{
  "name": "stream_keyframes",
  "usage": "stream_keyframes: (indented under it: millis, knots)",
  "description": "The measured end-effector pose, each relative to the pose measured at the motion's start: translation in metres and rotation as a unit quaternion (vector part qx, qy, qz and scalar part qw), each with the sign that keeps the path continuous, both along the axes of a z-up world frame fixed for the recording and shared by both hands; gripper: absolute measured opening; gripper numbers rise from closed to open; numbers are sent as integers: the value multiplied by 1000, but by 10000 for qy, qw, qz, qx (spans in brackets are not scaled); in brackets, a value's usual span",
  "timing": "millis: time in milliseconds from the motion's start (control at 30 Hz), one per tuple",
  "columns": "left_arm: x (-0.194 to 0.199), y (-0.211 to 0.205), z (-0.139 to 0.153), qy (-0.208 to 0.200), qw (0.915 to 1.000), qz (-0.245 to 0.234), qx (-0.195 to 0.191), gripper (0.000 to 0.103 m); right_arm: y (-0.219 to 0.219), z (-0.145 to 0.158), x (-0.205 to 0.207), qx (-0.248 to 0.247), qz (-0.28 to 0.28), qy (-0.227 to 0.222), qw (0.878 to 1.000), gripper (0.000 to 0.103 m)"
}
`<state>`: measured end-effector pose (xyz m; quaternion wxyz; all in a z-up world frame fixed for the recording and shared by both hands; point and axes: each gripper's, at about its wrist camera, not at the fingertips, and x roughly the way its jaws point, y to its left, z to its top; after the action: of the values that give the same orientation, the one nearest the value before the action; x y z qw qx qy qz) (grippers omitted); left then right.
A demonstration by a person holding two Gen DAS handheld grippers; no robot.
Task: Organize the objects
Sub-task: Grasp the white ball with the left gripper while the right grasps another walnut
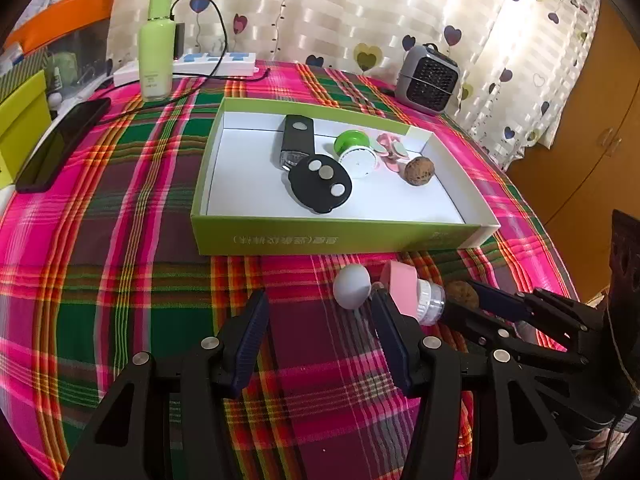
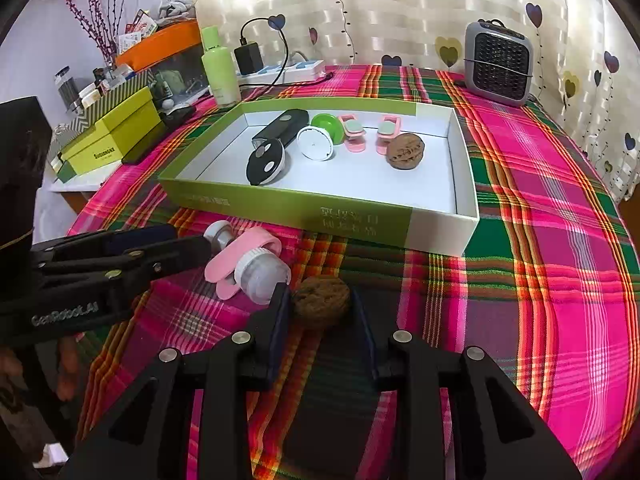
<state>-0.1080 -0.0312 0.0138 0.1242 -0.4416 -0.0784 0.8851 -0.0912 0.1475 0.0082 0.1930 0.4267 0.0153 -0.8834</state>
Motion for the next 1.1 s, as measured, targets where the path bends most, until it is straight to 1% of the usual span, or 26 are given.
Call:
stream_keyframes:
  millis: [267, 467, 633, 700, 733, 767, 800, 900, 1000, 1100]
  knots:
    - [-10, 6, -2, -36, 9999, -106, 76, 53, 6, 1, -1, -18, -56, -18, 10000, 32]
    - [-16, 5, -3, -46, 9998, -66, 160, 53, 7, 0, -2, -18, -47, -58, 10000, 32]
    - [-15, 8, -4, 7, 9999, -82, 67, 52, 6, 0, -3, -17, -24, -72, 10000, 32]
    - [-14, 9, -4, 47, 10000, -71, -30, 45, 6, 0, -3, -28, -24, -79, 10000, 32]
    - [-14, 9, -4, 75, 9999, -75, -50, 45, 7, 0, -3, -33, -25, -81, 10000, 32]
    - [-14, 8, -4, 68, 9999, -79, -32, 42, 7, 0, -3, -36, -24, -81, 10000, 32]
    - [-14, 8, -4, 62, 9999, -93, -5, 36, 7, 0, -4, -41, -26, -83, 10000, 32]
    - [-13, 12, -2, 81, 9998, -164, -43, 28, 7, 0, -4, -65, -30, -91, 9999, 32]
    - [-12, 14, -1, 94, 9998, -199, -37, 24, 7, 0, -4, -68, -27, -92, 9999, 32]
    - [-12, 13, -1, 76, 9998, -195, 64, 19, 7, 0, -4, -85, -20, -98, 9999, 32]
